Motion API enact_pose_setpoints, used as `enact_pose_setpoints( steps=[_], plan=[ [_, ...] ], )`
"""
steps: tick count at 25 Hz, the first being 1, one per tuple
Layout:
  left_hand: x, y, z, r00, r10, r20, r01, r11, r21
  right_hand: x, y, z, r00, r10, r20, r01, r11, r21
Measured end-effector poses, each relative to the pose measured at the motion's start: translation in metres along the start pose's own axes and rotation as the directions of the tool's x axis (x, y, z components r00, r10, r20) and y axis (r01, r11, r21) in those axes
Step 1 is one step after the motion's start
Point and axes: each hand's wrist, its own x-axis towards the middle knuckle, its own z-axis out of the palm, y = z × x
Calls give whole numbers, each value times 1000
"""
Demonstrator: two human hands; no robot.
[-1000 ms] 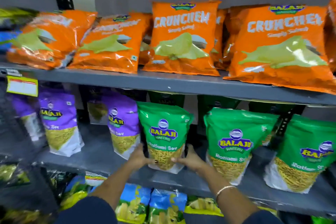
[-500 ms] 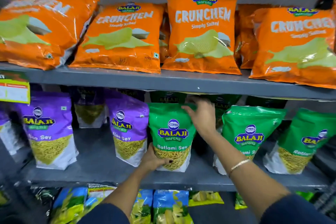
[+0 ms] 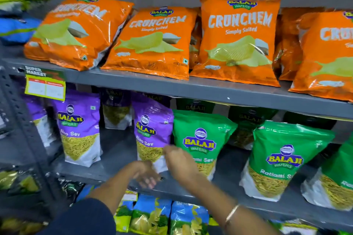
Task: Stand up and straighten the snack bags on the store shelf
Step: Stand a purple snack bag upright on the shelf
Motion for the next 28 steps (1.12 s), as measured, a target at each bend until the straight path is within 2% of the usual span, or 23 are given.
enact_pose_setpoints(
  steps=[1, 2, 3, 4, 5, 6, 8, 9, 12, 14, 16, 17, 18, 20, 21, 23, 26, 28],
  plan=[
    [-2, -12, -17, 999, -49, -6, 49, 998, 31, 6, -4, 24, 980, 134, 147, -148, 985, 90],
    [-5, -21, -33, 978, -30, -204, 31, 999, 4, 12, -3, 44, 943, 236, 236, -284, 938, 198],
    [-1, -31, -50, 906, 9, -423, -47, 996, -78, 21, 0, 63, 914, 287, 288, -372, 875, 309],
    [9, -38, -65, 822, 95, -562, -207, 968, -139, 31, 5, 78, 896, 308, 319, -422, 815, 398],
    [17, -43, -78, 791, 187, -583, -337, 928, -160, 43, 8, 93, 884, 339, 322, -460, 749, 477],
    [20, -42, -86, 808, 277, -520, -431, 880, -201, 55, 9, 105, 872, 383, 304, -489, 660, 570],
    [29, -39, -90, 849, 338, -407, -457, 856, -243, 75, 21, 132, 841, 459, 286, -517, 529, 673],
    [34, -41, -90, 854, 355, -381, -465, 849, -251, 82, 22, 139, 835, 469, 288, -520, 500, 692],
    [26, -59, -88, 829, 354, -434, -489, 835, -253, 82, 6, 140, 822, 453, 345, -550, 473, 688],
    [15, -75, -88, 800, 354, -484, -519, 813, -264, 79, -7, 137, 845, 383, 374, -518, 409, 751],
    [7, -88, -88, 776, 359, -519, -552, 784, -283, 78, -26, 120, 890, 362, 277, -395, 310, 865],
    [4, -92, -89, 766, 360, -532, -561, 779, -280, 79, -38, 103, 901, 415, 130, -283, 332, 900],
    [2, -95, -89, 753, 363, -549, -569, 778, -266, 80, -49, 83, 873, 483, -59, -173, 422, 890],
    [9, -103, -92, 731, 370, -573, -592, 762, -263, 85, -65, 41, 778, 472, -415, -52, 707, 705],
    [18, -108, -95, 728, 365, -580, -595, 756, -272, 90, -71, 20, 766, 396, -506, -54, 825, 563],
    [15, -109, -96, 745, 371, -555, -579, 772, -262, 104, -74, -12, 829, 274, -488, -114, 937, 331],
    [5, -106, -92, 754, 364, -547, -571, 774, -274, 119, -76, -45, 937, 188, -296, -122, 966, 227],
    [6, -108, -93, 749, 363, -554, -573, 775, -266, 113, -81, -45, 924, 149, -353, -107, 985, 135]
  ],
)
